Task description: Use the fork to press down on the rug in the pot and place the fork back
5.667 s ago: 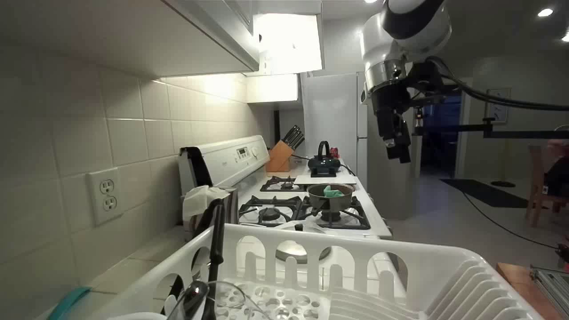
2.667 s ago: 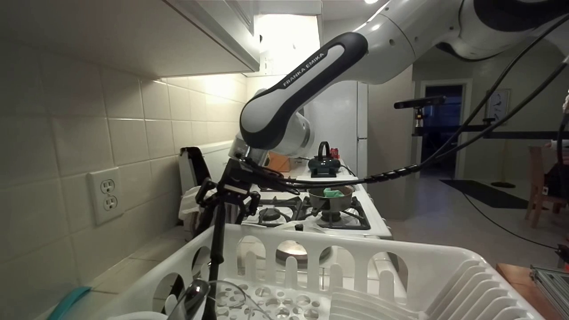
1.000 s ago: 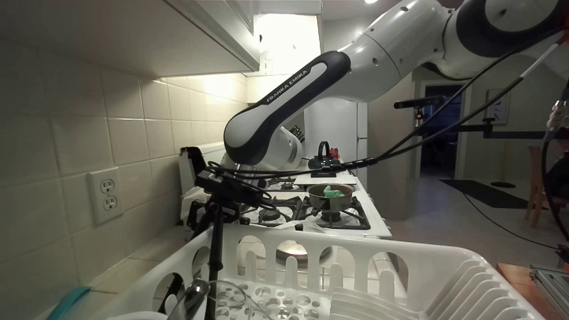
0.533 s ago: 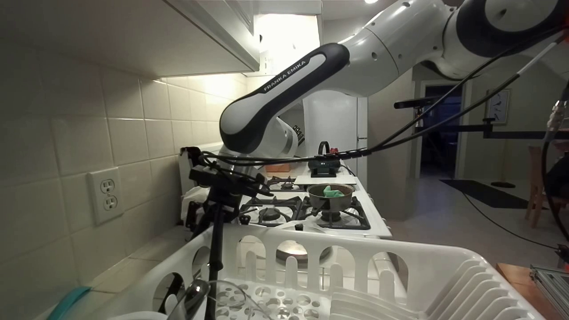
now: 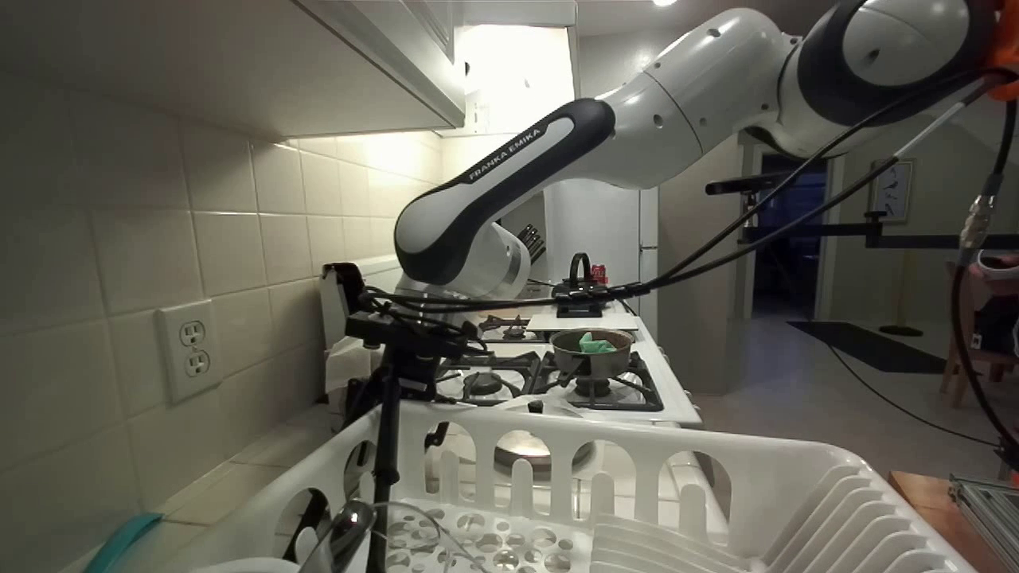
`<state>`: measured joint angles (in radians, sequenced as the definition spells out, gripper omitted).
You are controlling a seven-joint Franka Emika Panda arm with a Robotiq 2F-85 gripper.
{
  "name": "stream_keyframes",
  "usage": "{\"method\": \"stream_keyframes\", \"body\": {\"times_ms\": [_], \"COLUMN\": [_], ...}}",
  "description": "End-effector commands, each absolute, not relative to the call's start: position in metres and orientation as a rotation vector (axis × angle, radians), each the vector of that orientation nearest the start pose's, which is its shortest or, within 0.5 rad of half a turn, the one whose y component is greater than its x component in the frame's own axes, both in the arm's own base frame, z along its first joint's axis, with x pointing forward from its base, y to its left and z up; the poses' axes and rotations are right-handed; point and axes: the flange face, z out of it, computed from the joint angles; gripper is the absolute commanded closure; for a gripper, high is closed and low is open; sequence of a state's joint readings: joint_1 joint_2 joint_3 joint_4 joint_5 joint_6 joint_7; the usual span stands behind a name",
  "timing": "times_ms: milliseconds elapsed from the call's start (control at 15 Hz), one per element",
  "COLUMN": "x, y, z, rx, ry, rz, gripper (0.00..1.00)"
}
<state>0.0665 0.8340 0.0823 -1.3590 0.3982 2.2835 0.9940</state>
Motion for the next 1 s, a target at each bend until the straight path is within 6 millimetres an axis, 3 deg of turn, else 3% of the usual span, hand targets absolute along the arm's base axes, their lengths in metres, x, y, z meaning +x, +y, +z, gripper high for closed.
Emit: {"method": "stream_keyframes", "body": {"times_ms": [0, 67, 333, 467, 933], "x": [0.7547, 0.7562, 0.7607, 0.7622, 0.7621], "y": [0.1035, 0.1033, 0.1022, 0.1023, 0.0977], "z": [0.2207, 0.2199, 0.217, 0.2156, 0.2144], "rx": [-2.307, -2.305, -2.271, -2.247, -2.201], "ry": [1.503, 1.505, 1.532, 1.528, 1.49], "rz": [0.203, 0.21, 0.258, 0.304, 0.466], "gripper": [0.48, 0.63, 0.96, 1.0, 0.98]}}
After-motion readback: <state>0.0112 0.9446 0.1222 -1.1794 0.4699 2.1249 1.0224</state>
